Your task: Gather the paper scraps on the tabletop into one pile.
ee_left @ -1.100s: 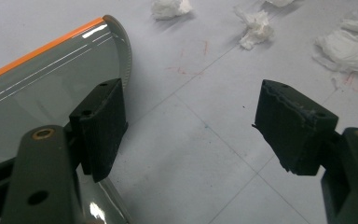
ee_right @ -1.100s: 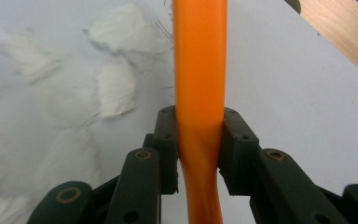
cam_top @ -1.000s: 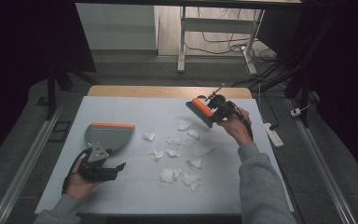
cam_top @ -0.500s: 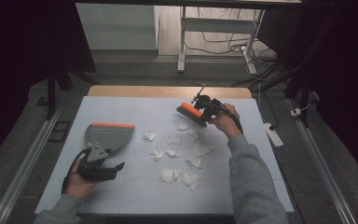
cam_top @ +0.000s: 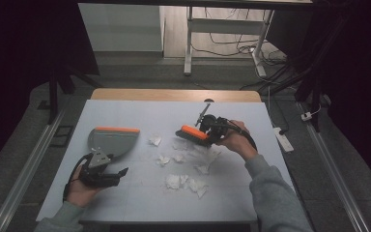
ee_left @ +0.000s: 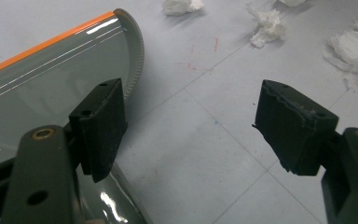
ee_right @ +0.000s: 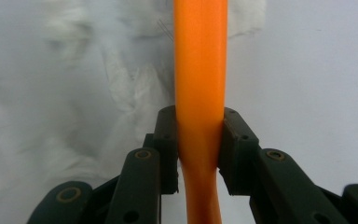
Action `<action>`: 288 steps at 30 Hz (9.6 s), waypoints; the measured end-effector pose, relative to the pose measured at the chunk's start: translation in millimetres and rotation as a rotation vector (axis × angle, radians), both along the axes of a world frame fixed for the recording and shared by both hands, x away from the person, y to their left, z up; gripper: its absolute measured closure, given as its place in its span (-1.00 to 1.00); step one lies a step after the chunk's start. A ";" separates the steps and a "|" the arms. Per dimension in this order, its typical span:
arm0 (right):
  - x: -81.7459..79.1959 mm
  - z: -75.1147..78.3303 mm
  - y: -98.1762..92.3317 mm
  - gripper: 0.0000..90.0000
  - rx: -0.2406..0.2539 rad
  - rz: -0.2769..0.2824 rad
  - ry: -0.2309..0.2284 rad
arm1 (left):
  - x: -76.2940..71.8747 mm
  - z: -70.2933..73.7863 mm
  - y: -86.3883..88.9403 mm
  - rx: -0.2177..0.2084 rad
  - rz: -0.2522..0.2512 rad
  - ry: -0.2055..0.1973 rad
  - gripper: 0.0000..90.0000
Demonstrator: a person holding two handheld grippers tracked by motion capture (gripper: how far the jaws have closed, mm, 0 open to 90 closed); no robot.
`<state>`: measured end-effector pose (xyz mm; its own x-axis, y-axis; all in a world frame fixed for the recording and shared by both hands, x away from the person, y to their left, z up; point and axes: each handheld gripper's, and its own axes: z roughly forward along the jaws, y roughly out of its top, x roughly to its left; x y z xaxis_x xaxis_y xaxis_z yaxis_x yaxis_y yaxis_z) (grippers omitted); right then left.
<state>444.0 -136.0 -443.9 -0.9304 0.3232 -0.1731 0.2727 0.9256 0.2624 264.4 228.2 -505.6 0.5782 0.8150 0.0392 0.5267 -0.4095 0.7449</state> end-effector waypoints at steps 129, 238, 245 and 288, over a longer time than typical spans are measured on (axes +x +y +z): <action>41.2 -3.0 97.7 0.58 0.004 0.128 -0.153 | -4.5 -2.6 2.5 -0.016 0.020 -0.003 -0.44; -9.2 -26.5 78.0 0.58 0.377 -0.329 0.326 | -3.7 -6.4 3.1 -0.003 0.023 0.006 -0.44; -14.6 -7.2 37.6 0.58 0.428 -0.364 0.294 | -2.6 -7.0 0.8 0.007 0.020 0.008 -0.44; -70.6 45.1 -26.0 0.58 0.350 -0.127 0.055 | -2.7 -5.8 2.1 0.002 0.026 0.004 -0.45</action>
